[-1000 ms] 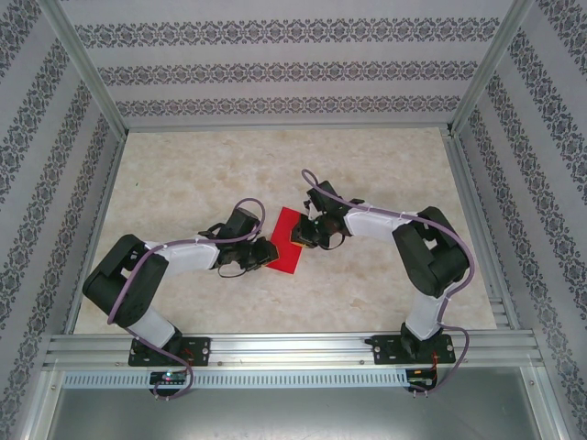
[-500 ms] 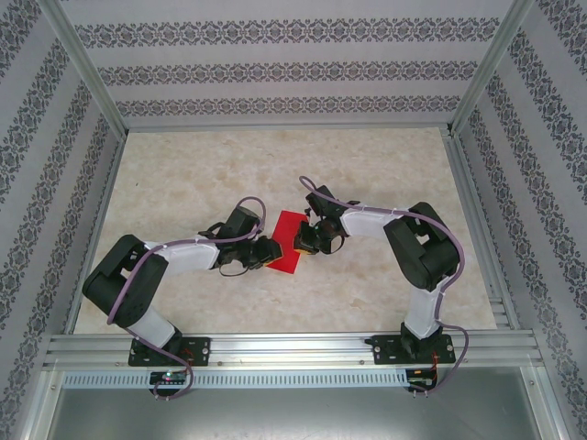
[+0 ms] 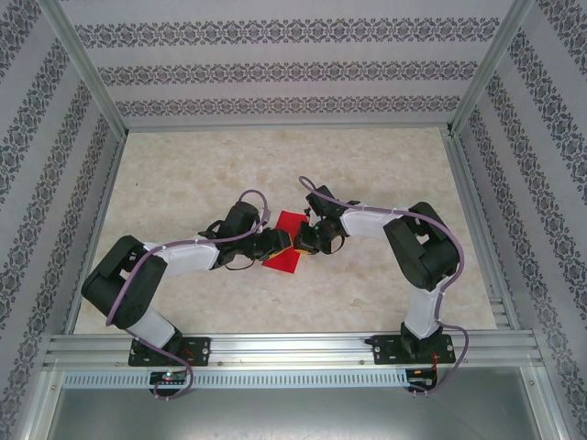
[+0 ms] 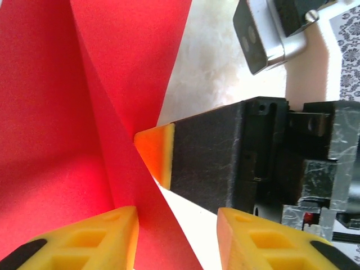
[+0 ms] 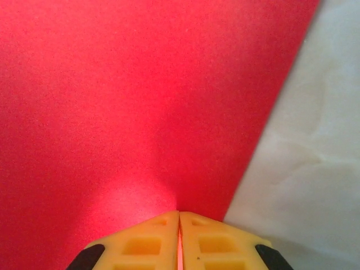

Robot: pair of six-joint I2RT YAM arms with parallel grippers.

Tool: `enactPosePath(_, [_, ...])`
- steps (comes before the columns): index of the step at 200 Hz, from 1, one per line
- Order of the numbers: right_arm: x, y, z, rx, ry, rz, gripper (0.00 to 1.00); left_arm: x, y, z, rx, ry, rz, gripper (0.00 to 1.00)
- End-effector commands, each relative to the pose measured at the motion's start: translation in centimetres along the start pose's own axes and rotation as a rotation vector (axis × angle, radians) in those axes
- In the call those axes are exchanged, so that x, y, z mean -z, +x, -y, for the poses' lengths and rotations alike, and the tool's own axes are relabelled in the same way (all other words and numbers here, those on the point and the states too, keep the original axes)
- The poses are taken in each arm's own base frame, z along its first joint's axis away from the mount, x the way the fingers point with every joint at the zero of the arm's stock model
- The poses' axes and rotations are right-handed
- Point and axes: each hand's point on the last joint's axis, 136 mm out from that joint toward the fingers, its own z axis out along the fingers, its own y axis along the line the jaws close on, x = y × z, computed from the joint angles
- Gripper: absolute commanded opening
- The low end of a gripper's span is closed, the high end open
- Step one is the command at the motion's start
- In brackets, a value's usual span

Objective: Fold a paper plane with a square sheet of paper (pick it up from the middle)
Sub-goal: Fold the triangle a second time at the center of the table.

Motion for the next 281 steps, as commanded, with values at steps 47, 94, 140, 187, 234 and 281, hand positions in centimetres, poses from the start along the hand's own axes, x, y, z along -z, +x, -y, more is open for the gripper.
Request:
enactPosePath(47, [-0.8, 0.4, 1.7, -0.024, 0.036, -0.029, 0.1, -0.5, -0.5, 2.1, -0.014, 0.081, 0.012, 0.46])
enactPosePath(94, [0.2, -0.2, -0.1, -0.004, -0.05, -0.006, 0.08, -2.1, -1.3, -0.2, 0.059, 0.004, 0.04, 0.42])
enactPosePath(140, [2.0, -1.0, -0.8, -0.011, -0.106, 0.031, 0.11, -2.7, -1.6, -0.8, 0.085, -0.007, 0.05, 0.42])
enactPosePath(187, [4.8, -1.6, -1.8, 0.017, -0.189, 0.092, 0.21, -2.6, -1.6, -1.0, 0.095, -0.014, 0.057, 0.41])
enactPosePath(234, [4.2, -0.4, -2.6, 0.042, -0.24, 0.045, 0.3, -2.4, -1.5, -1.0, 0.094, -0.011, 0.06, 0.4])
enactPosePath(281, [3.0, 0.2, -2.9, 0.057, -0.247, -0.001, 0.31, -2.3, -1.5, -1.1, 0.096, -0.015, 0.061, 0.37])
